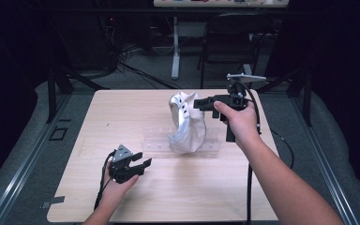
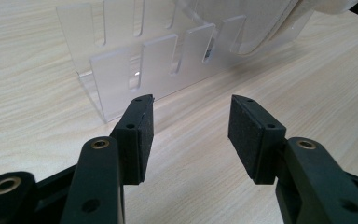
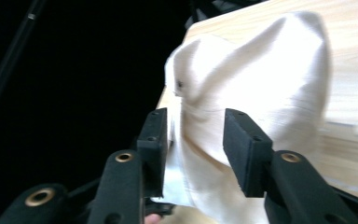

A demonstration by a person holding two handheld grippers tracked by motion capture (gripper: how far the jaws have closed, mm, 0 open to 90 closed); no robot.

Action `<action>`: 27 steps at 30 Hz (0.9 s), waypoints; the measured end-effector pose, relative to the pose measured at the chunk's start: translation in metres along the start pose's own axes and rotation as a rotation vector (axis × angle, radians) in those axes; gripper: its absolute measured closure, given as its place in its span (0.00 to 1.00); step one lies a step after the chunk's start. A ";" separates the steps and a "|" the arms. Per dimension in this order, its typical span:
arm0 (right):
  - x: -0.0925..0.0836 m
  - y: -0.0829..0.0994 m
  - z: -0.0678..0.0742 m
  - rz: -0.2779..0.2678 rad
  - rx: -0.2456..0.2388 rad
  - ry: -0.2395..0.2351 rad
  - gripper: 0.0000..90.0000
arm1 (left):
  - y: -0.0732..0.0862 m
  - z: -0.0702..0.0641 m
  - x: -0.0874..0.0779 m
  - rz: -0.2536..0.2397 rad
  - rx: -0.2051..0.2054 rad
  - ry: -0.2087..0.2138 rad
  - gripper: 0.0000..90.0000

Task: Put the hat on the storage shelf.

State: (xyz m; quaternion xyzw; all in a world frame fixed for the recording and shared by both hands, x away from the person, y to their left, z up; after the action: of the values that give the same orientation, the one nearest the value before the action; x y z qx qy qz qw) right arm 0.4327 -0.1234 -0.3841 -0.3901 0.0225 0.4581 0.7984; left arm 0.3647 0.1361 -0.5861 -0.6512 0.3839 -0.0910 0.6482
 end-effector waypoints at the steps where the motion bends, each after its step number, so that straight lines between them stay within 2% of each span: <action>1: -0.002 0.002 -0.002 -0.003 -0.011 0.009 0.64 | 0.000 0.000 0.000 0.000 0.002 -0.001 0.56; 8: -0.016 0.013 -0.011 -0.024 -0.034 0.010 0.58 | 0.001 0.000 0.001 0.002 0.001 -0.003 0.56; 13: -0.025 0.026 -0.017 -0.041 -0.088 0.028 0.54 | 0.001 0.000 0.000 0.007 0.006 0.001 0.56; 14: -0.027 0.030 -0.019 -0.044 -0.115 0.040 0.53 | 0.001 0.000 0.000 0.007 0.007 0.001 0.56; 19: -0.033 0.049 -0.023 -0.041 -0.167 0.045 0.53 | 0.001 0.000 0.001 0.002 0.006 -0.002 0.56; 23: -0.037 0.064 -0.029 -0.046 -0.192 0.047 0.53 | 0.001 -0.001 0.001 0.004 0.007 -0.001 0.56; 27: -0.040 0.082 -0.038 -0.063 -0.191 0.049 0.53 | 0.002 -0.002 0.001 0.004 0.010 0.001 0.56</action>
State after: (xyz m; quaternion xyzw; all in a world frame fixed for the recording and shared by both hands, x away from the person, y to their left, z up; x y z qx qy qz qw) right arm 0.3604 -0.1537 -0.4448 -0.4759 -0.0142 0.4231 0.7709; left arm 0.3641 0.1340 -0.5879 -0.6471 0.3851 -0.0923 0.6515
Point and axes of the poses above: each handheld gripper's, and its own axes: x roughly forward along the jaws, y roughly out of its underside, z roughly to its left, the point moved 7 cm from there along x, roughly forward along the jaws, and after that the axes turned 11 degrees about -z, right-handed, at the moved point
